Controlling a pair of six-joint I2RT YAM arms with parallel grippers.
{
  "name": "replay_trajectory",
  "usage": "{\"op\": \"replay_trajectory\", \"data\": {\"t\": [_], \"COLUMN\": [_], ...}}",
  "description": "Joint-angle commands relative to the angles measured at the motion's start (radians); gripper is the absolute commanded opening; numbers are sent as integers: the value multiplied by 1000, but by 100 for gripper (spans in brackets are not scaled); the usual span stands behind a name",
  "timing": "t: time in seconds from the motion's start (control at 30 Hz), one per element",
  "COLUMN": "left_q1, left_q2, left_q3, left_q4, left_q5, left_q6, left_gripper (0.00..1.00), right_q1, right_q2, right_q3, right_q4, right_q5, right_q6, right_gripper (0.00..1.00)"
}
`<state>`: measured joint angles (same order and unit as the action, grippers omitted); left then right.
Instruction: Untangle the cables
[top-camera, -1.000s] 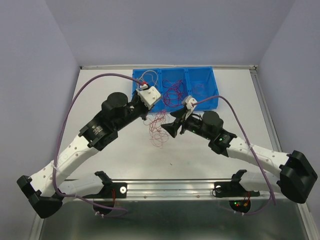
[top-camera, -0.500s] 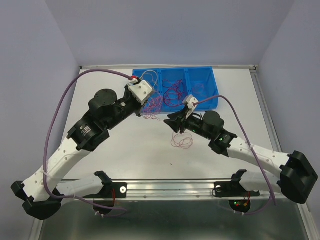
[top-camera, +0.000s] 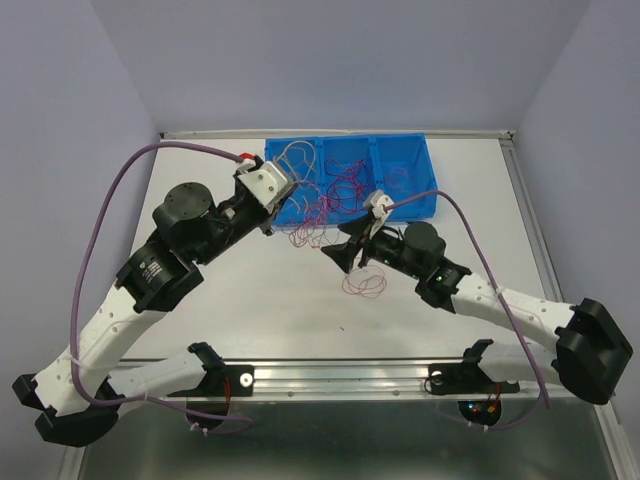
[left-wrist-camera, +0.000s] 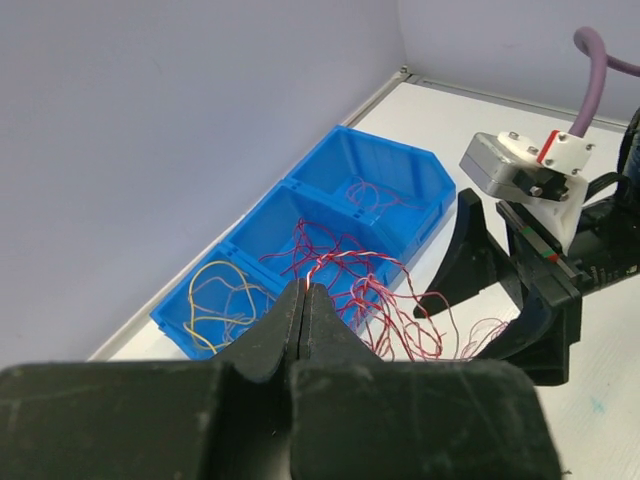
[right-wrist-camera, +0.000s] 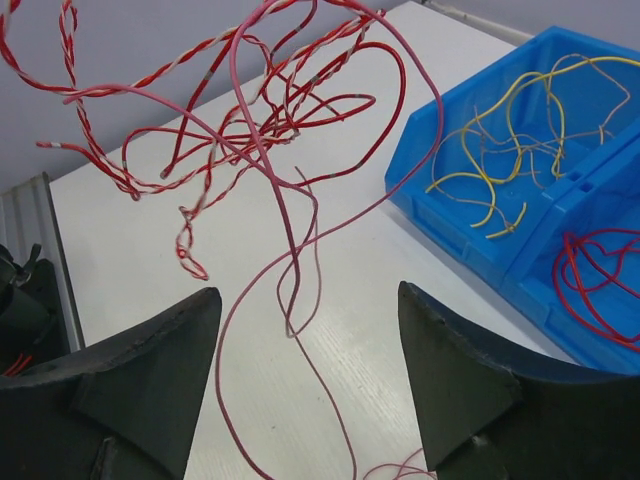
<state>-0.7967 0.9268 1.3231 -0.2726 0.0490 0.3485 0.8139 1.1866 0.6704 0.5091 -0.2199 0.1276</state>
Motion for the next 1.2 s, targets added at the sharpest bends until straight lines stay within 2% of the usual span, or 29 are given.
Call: {"op": "replay_trajectory", "data": {"t": [0.0, 0.03, 0.07, 0.13, 0.17, 0.23, 0.37, 0.4, 0.53, 0.7, 0.77, 0.83, 1.0, 1.1, 1.17], "left_q1": [-2, -2, -4, -2, -2, -2, -2, -2, -2, -2, -3, -2, -2, -2, -2], "left_q2": [-13, -11, -8, -8, -9, -16, -35, -46, -69, -117, -138, -167, -163, -140, -131], "left_q3": [41, 44, 51, 56, 57, 57, 7, -7, -61, -93, -102, -101, -73, -71, -79], "left_q4": [18, 15, 12, 10, 10, 13, 93, 111, 179, 268, 308, 297, 234, 234, 236], "left_q5": [78, 83, 89, 89, 81, 23, -173, -254, -426, -709, -739, -715, -609, -609, -595], "left_q6": [-20, -25, -25, -25, -26, -28, -16, -8, 13, 78, 102, 99, 70, 76, 66], "left_gripper": [0, 0, 0, 0, 0, 0, 0, 0, 0, 0, 0, 0, 0, 0, 0], "right_q1": [10, 10, 8, 10, 10, 8, 10, 10, 10, 10, 10, 8, 8, 10, 10], "right_q2": [18, 24, 36, 44, 44, 33, -1, -7, -10, -54, -99, -125, -143, -159, -170], "right_q3": [-2, 1, 9, 14, 17, 14, -5, -8, -6, -28, -41, -52, -3, 20, 24], "right_q4": [62, 63, 65, 63, 63, 63, 63, 63, 60, 43, 42, 43, -18, -52, -73], "right_q5": [28, 24, 4, -19, -32, -16, 95, 114, 157, 390, 445, 427, 266, 197, 271], "right_q6": [-2, -2, 0, 3, 6, 10, 27, 32, 47, 92, 96, 93, 87, 87, 102], "right_gripper": [74, 66, 49, 31, 11, 0, 1, 0, 1, 1, 0, 1, 1, 0, 0]}}
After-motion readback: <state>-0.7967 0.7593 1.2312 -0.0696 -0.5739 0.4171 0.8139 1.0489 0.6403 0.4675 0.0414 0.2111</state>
